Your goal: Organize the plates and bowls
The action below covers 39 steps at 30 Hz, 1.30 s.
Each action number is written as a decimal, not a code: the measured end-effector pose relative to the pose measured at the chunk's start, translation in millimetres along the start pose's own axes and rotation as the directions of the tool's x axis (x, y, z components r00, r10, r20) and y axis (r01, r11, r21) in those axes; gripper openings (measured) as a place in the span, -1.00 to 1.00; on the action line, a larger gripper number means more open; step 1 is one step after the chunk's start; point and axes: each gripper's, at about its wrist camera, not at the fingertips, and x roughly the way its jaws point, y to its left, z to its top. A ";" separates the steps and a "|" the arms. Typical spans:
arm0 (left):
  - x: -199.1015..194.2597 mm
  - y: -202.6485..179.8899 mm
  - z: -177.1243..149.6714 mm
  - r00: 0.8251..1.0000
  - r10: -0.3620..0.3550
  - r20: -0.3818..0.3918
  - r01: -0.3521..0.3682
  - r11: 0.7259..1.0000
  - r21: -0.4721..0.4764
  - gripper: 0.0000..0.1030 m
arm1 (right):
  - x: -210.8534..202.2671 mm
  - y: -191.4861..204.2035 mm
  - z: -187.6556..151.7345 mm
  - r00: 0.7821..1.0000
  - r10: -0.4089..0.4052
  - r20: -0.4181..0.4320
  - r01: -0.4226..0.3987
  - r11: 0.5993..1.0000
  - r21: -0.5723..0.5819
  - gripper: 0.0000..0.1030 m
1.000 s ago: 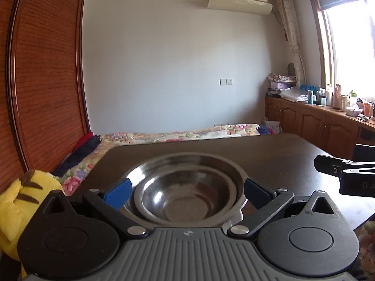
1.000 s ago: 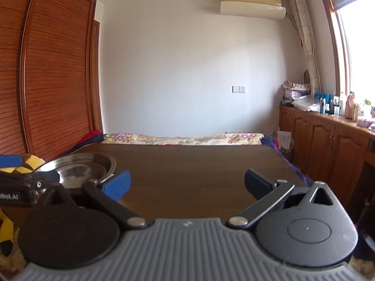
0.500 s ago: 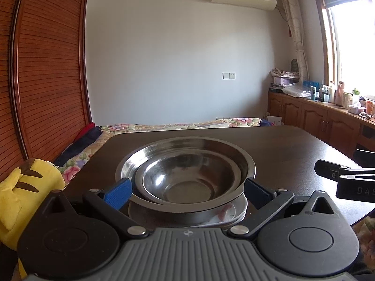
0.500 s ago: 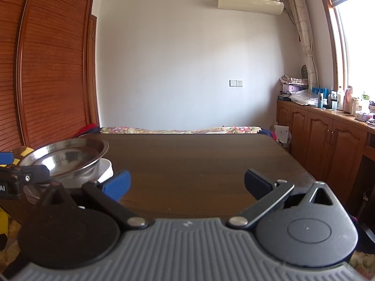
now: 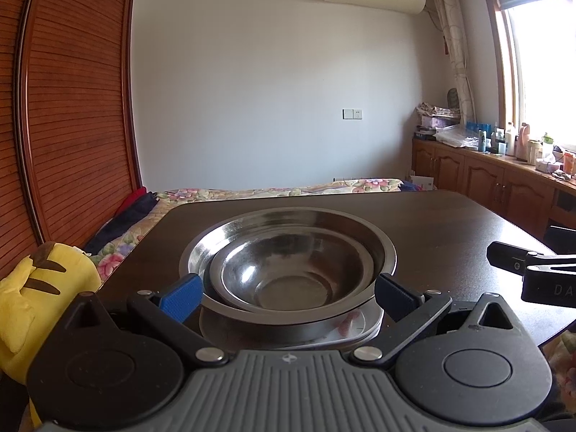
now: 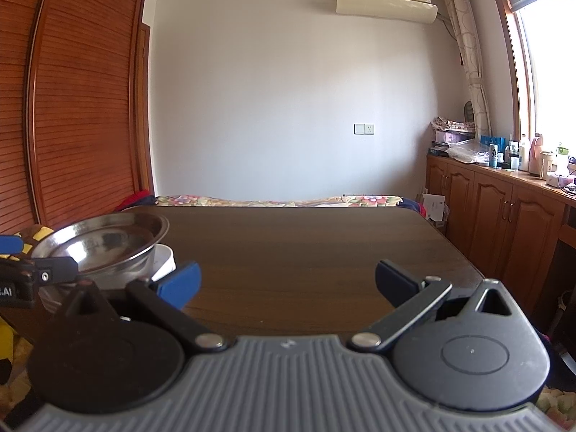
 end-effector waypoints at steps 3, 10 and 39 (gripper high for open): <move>0.4 0.5 -0.1 1.000 0.000 0.000 0.000 1.000 -0.001 1.00 | 0.1 0.5 0.0 1.000 0.001 -0.002 -0.001 1.000 0.001 1.00; 0.7 2.8 0.9 1.000 0.004 0.001 -0.004 1.000 -0.006 1.00 | -0.2 0.6 -0.3 1.000 0.003 -0.002 -0.003 1.000 0.000 1.00; 1.1 2.5 1.7 1.000 0.000 -0.005 0.000 1.000 -0.004 1.00 | 2.3 2.2 -1.8 1.000 0.006 -0.013 -0.006 1.000 0.006 1.00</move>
